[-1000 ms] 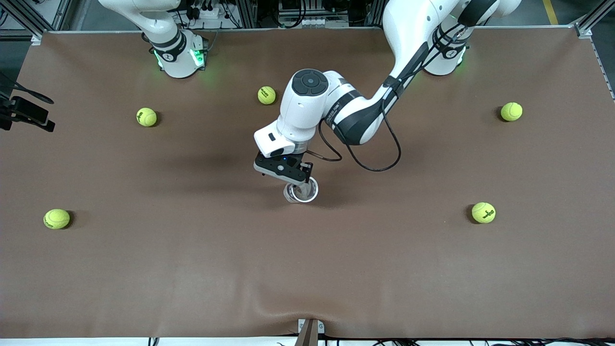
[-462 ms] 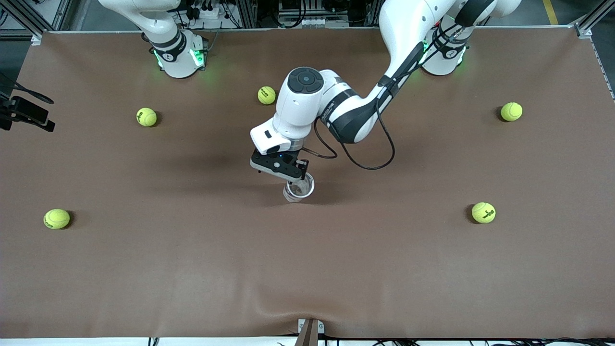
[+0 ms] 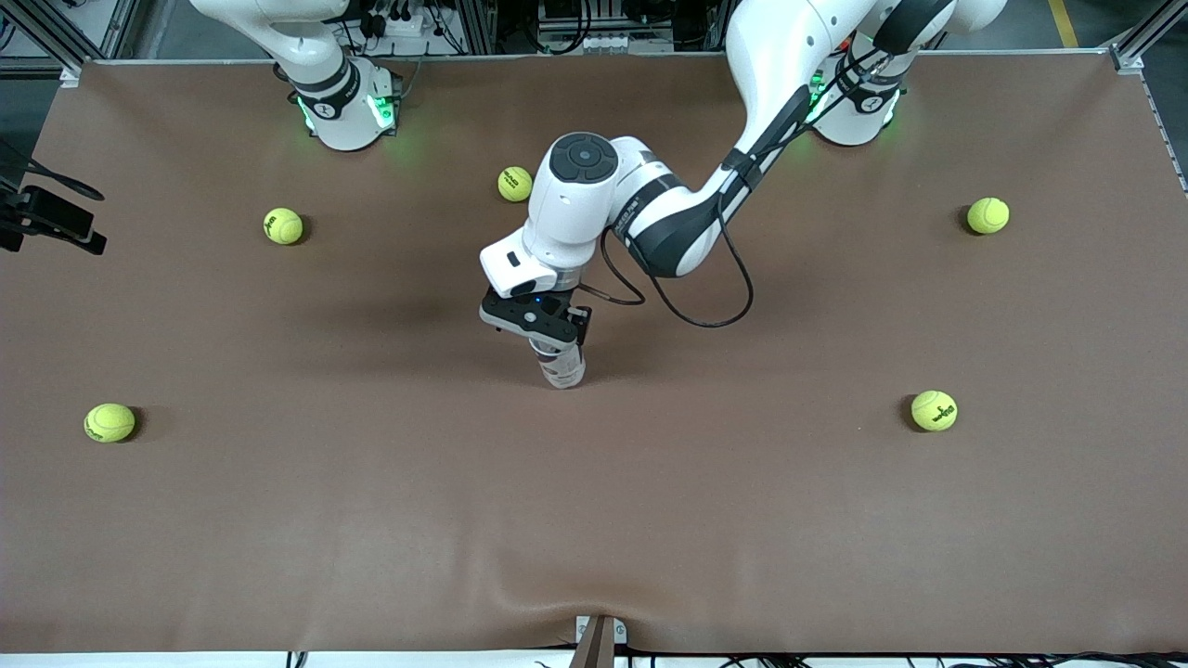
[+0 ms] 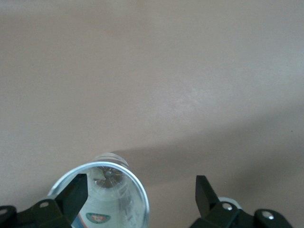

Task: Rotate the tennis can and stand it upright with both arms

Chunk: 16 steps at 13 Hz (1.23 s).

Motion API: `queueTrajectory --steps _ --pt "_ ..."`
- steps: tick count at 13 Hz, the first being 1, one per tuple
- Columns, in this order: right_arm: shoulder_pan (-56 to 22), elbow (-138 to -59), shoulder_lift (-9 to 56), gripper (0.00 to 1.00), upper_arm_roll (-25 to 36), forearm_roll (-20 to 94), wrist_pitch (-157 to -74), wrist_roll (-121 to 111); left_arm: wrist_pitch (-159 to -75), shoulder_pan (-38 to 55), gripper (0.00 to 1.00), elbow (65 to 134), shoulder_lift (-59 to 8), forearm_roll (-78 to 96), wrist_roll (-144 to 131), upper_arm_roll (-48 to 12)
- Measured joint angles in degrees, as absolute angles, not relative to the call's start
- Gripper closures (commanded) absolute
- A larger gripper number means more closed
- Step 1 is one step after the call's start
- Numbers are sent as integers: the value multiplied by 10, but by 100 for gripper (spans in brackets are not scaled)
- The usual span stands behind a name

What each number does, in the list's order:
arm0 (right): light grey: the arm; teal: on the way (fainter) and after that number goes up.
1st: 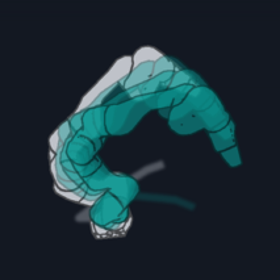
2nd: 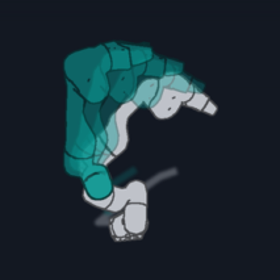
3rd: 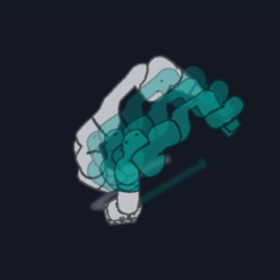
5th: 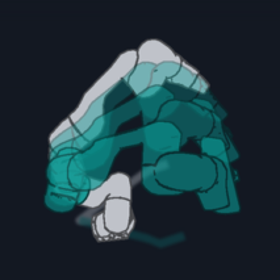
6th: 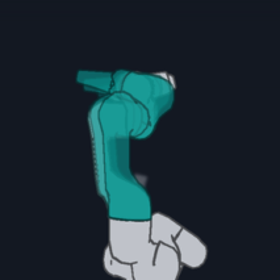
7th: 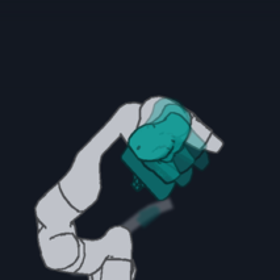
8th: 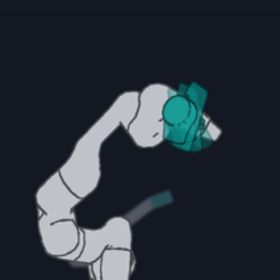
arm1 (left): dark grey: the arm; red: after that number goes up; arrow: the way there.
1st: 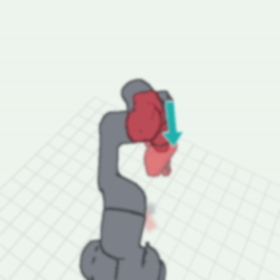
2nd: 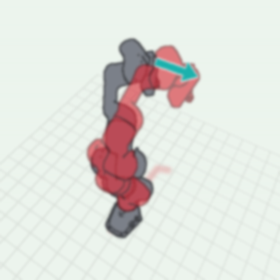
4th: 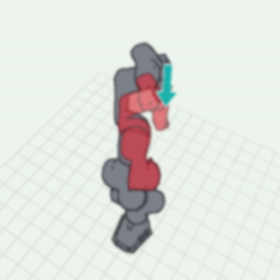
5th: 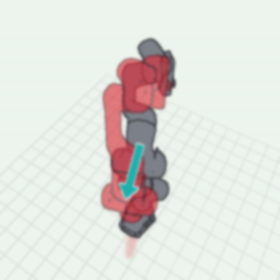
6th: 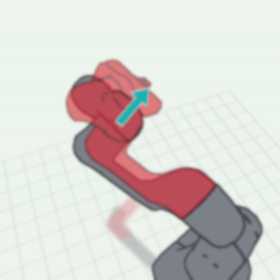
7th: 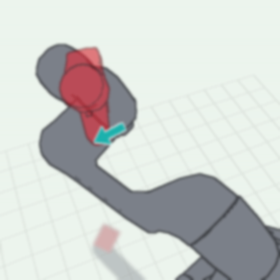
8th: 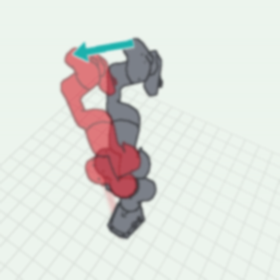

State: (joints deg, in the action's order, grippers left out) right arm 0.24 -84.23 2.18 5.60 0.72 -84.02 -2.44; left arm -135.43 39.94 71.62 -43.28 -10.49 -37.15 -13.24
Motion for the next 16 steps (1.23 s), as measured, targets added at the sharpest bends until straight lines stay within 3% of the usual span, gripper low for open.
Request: queueTrajectory --steps 6,10,16 --pt "2 -842 22 0 55 7 -840 -24 -1319 398 0 702 -408 -101 -373 -132" --pt "2 -842 22 0 55 7 -840 -24 -1179 364 0 693 -310 -95 -376 -129" --pt "2 -842 22 0 54 7 -840 -24 -984 211 0 700 -194 -95 -340 -125"
